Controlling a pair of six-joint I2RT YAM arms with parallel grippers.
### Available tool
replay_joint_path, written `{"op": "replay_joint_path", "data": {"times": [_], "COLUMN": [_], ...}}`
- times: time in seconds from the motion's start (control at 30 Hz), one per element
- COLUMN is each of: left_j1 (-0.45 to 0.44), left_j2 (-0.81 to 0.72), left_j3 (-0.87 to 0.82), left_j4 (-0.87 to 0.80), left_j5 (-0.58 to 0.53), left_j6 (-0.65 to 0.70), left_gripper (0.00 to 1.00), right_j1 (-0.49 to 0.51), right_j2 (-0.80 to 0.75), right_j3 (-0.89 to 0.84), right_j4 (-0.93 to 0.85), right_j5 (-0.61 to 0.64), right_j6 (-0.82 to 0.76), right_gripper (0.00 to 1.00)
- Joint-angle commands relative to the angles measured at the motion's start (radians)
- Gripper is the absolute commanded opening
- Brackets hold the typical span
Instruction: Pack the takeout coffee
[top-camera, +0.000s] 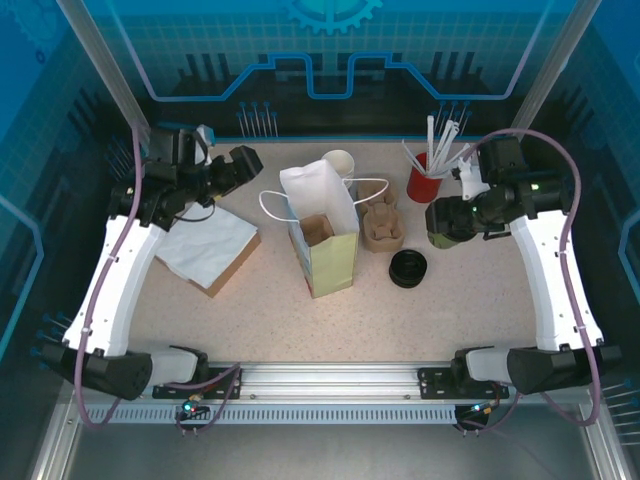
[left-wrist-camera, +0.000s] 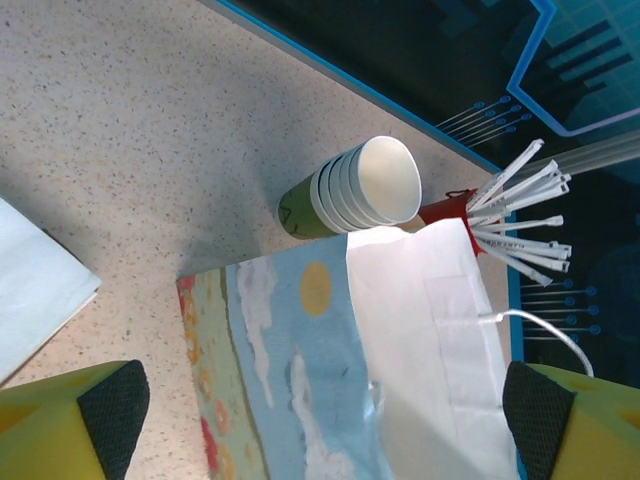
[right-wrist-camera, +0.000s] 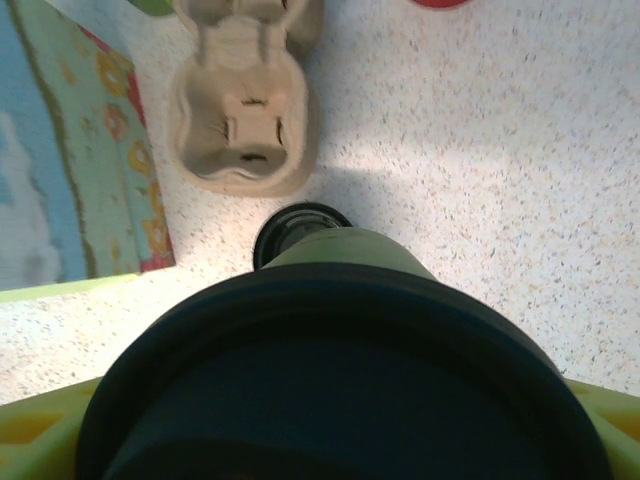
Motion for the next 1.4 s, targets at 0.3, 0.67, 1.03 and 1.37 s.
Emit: {"op": "replay_joint_path", "data": {"times": [0.3, 0.67, 1.03, 1.37], "left_j1": [0.013, 0.021, 0.014, -0.089], "left_j2": [-0.141, -0.074, 0.233, 0.575], "left_j3": [-0.147, -0.041, 0.337, 0.696], "left_j4": [0.009, -0.051, -0.179, -0.368], "left_j5": [0.021, 0.038, 0.194, 0.185], "left_j6": [0.144, 0.222, 0.487, 0.724], "left_gripper": [0.99, 0.99, 0.88, 0.86], "right_j1": [0.235, 0.485, 0.627, 0.657], "right_j2": [0.176, 0.332, 0.463, 0.520], "right_j3": [0.505, 0.762, 0.845, 0.825], "right_j4": [-0.257, -0.188, -0.045, -0.041], "right_j5": [0.066, 0.079, 0.044, 0.037], "right_j6": [0.196, 0.296, 0.317, 0.320], "right_gripper": [0.85, 0.83, 0.81, 0.81]}}
